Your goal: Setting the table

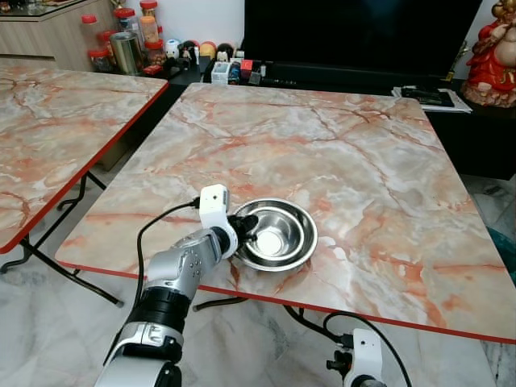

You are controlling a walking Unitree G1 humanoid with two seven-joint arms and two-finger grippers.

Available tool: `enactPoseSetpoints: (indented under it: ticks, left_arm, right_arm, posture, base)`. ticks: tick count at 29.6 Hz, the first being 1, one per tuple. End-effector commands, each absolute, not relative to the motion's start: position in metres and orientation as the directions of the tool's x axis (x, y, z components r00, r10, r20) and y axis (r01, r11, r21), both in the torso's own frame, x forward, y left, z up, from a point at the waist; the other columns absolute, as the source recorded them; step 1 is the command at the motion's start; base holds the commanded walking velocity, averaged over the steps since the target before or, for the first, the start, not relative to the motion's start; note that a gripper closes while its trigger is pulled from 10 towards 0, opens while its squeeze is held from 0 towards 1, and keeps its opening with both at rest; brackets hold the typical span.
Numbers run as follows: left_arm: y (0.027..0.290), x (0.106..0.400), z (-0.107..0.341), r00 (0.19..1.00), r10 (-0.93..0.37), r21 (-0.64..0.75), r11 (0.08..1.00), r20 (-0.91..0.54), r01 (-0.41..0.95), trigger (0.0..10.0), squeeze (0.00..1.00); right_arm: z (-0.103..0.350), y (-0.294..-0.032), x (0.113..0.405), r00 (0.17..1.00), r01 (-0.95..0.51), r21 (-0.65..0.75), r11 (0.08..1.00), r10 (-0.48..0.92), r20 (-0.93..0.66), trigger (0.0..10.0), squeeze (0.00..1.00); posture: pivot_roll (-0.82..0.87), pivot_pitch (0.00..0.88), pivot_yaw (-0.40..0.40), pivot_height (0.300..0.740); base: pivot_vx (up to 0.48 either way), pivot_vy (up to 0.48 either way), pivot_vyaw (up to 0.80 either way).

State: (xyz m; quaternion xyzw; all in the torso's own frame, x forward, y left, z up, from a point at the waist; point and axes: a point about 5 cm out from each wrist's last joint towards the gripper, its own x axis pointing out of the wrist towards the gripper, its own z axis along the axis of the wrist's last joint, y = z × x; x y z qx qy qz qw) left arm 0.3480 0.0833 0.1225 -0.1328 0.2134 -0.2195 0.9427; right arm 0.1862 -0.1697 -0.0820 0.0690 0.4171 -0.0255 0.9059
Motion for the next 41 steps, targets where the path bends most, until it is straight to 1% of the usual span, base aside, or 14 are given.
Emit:
enactPoseSetpoints:
  ticks: [1, 9, 13, 15, 17, 22, 26, 27, 30, 31, 32, 41]
  left_arm:
    - [0.079, 0.35, 0.133, 0.814, -0.487, -0.297, 0.866, -0.318, 0.402, 10.0, 0.0]
    - [0.082, 0.352, 0.134, 0.828, -0.459, -0.225, 0.886, -0.321, 0.405, 10.0, 0.0]
    - [0.088, 0.357, 0.146, 0.861, -0.419, -0.146, 0.908, -0.288, 0.393, 10.0, 0.0]
    - [0.089, 0.359, 0.15, 0.87, -0.41, -0.132, 0.912, -0.276, 0.388, 10.0, 0.0]
    - [0.09, 0.361, 0.158, 0.882, -0.399, -0.097, 0.917, -0.25, 0.387, 10.0, 0.0]
    - [0.089, 0.363, 0.174, 0.893, -0.411, -0.085, 0.912, -0.181, 0.402, 10.0, 0.0]
    - [0.088, 0.363, 0.186, 0.904, -0.418, -0.081, 0.908, -0.086, 0.412, 10.0, 0.0]
    - [0.091, 0.363, 0.193, 0.915, -0.402, -0.072, 0.914, -0.015, 0.4, 10.0, 0.0]
    - [0.097, 0.364, 0.198, 0.931, -0.36, -0.056, 0.93, 0.058, 0.363, 10.0, 0.0]
    - [0.108, 0.365, 0.197, 0.954, -0.281, -0.011, 0.959, 0.102, 0.283, 10.0, 0.0]
    - [0.113, 0.364, 0.197, 0.959, -0.25, 0.018, 0.968, 0.13, 0.25, 10.0, 0.0]
    - [0.113, 0.364, 0.197, 0.959, -0.25, 0.018, 0.968, 0.13, 0.25, 10.0, 0.0]
  right_arm:
    - [-0.08, -0.17, 0.19, 0.654, 0.099, 0.102, 0.99, 0.012, -0.757, 10.0, 0.0]
    - [-0.08, -0.17, 0.191, 0.655, 0.1, 0.102, 0.99, 0.012, -0.755, 10.0, 0.0]
    - [-0.08, -0.17, 0.191, 0.656, 0.098, 0.102, 0.99, 0.013, -0.755, 10.0, 0.0]
    - [-0.08, -0.17, 0.192, 0.656, 0.097, 0.103, 0.99, 0.014, -0.755, 10.0, 0.0]
    - [-0.079, -0.17, 0.192, 0.656, 0.098, 0.103, 0.99, 0.014, -0.754, 10.0, 0.0]
    - [-0.079, -0.17, 0.192, 0.658, 0.098, 0.104, 0.99, 0.014, -0.753, 10.0, 0.0]
    - [-0.079, -0.17, 0.193, 0.659, 0.096, 0.104, 0.99, 0.015, -0.752, 10.0, 0.0]
    - [-0.079, -0.17, 0.193, 0.661, 0.096, 0.105, 0.99, 0.015, -0.75, 10.0, 0.0]
    - [-0.078, -0.17, 0.193, 0.665, 0.097, 0.107, 0.99, 0.015, -0.746, 10.0, 0.0]
    - [-0.078, -0.17, 0.194, 0.671, 0.1, 0.11, 0.989, 0.014, -0.741, 10.0, 0.0]
    - [-0.078, -0.17, 0.194, 0.674, 0.103, 0.11, 0.989, 0.012, -0.739, 10.0, 0.0]
    - [-0.078, -0.17, 0.194, 0.674, 0.103, 0.11, 0.989, 0.012, -0.739, 10.0, 0.0]
  posture:
    - [0.02, 0.0, -0.021, 0.74]
    - [0.02, 0.0, -0.021, 0.74]
    - [0.03, 0.0, -0.022, 0.74]
    - [0.03, 0.0, -0.022, 0.74]
    - [0.02, 0.0, -0.022, 0.74]
    - [0.03, 0.0, -0.024, 0.74]
    - [0.03, 0.0, -0.027, 0.74]
    - [0.03, 0.0, -0.027, 0.74]
    - [0.03, 0.0, -0.027, 0.74]
    - [0.03, 0.0, -0.027, 0.74]
    - [0.03, 0.0, -0.026, 0.74]
    - [0.03, 0.0, -0.026, 0.74]
  base:
    - [0.0, 0.0, 0.0]
    - [0.0, 0.0, 0.0]
    - [0.0, 0.0, 0.0]
    - [0.0, 0.0, 0.0]
    - [0.0, 0.0, 0.0]
    - [0.0, 0.0, 0.0]
    - [0.0, 0.0, 0.0]
    - [0.0, 0.0, 0.0]
    - [0.0, 0.0, 0.0]
    - [0.0, 0.0, 0.0]
    - [0.0, 0.0, 0.0]
    - [0.0, 0.0, 0.0]
